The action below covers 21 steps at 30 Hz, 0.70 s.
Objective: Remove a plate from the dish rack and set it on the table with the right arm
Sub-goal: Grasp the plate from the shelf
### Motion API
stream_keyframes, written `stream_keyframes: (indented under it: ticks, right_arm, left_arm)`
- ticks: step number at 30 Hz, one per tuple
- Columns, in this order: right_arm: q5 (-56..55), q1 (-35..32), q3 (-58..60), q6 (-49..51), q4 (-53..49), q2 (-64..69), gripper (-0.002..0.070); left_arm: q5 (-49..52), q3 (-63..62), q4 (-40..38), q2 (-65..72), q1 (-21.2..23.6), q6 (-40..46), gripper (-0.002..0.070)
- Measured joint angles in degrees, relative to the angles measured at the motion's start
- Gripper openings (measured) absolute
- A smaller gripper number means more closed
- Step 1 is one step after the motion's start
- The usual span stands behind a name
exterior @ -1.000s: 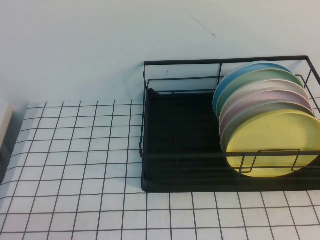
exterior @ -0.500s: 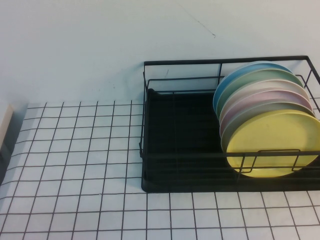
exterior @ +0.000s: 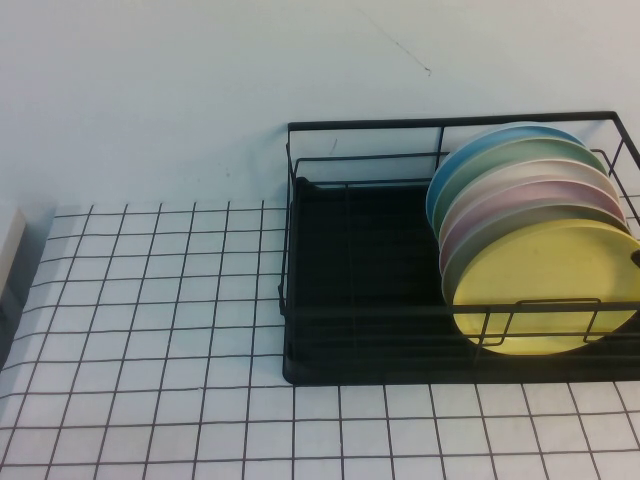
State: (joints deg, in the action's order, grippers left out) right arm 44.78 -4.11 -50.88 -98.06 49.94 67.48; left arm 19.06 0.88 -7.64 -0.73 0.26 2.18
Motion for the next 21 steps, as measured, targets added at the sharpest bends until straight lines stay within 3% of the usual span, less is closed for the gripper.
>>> stream_keyframes:
  ticks: [2, 6, 21]
  right_arm:
    - [-1.3, 0.0, -1.5, -2.9, 0.0, 2.4, 0.0343]
    - [-5.4, 0.0, -4.3, -6.8, 0.1, 7.2, 0.0382]
    - [-6.9, 0.0, -6.1, -10.3, -2.1, 18.1, 0.0373]
  left_arm:
    - [0.0, 0.0, 0.0, 0.0, 0.0, 0.3, -0.0003]
    - [0.0, 0.0, 0.0, 0.0, 0.0, 0.3, -0.0003]
    - [0.0, 0.0, 0.0, 0.0, 0.0, 0.3, -0.0003]
